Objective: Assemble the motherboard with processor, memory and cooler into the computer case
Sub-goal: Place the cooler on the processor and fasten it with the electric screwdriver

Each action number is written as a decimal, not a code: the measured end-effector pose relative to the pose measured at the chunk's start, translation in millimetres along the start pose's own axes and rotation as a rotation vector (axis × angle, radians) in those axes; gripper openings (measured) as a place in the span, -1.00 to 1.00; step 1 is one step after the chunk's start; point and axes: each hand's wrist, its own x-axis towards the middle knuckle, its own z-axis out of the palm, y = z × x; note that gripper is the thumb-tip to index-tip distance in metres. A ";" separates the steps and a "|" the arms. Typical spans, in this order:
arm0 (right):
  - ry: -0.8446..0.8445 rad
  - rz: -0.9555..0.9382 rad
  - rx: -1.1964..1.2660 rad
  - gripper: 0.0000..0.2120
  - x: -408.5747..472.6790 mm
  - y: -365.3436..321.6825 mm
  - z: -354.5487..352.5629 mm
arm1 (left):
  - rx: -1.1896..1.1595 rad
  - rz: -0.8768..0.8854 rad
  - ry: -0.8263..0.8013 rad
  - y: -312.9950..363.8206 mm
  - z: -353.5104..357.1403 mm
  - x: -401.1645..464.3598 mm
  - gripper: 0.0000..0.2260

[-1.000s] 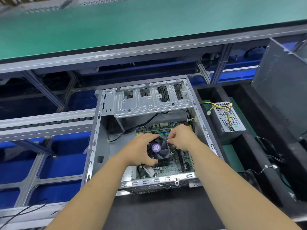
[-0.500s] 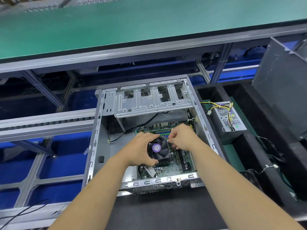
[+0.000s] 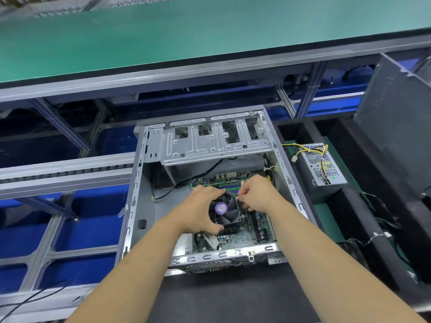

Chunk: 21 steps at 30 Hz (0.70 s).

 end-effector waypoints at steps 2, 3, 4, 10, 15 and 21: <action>-0.015 0.015 0.011 -0.86 -1.3 0.3 -0.4 | 0.028 -0.003 -0.011 1.4 -2.5 -1.5 -0.14; -0.018 -0.001 -0.022 -0.84 -1.5 0.7 -0.6 | -0.015 -0.022 0.008 2.5 -5.3 -2.9 -0.18; -0.008 -0.035 -0.072 -0.82 -1.4 0.6 -0.5 | -0.119 -0.058 0.059 3.1 -9.0 -4.5 -0.23; -0.058 -0.465 -0.273 -0.34 -11.7 -14.1 4.2 | -0.355 -0.494 0.501 -14.7 -24.4 -15.8 -0.81; -0.281 -0.523 -0.696 0.09 -13.5 -27.1 36.9 | -0.140 -0.651 0.147 -16.7 -18.8 -19.1 -0.76; -0.219 -0.527 -0.638 0.04 -7.5 -24.4 31.6 | -0.446 -0.591 -0.156 -9.7 -21.7 -27.7 -0.85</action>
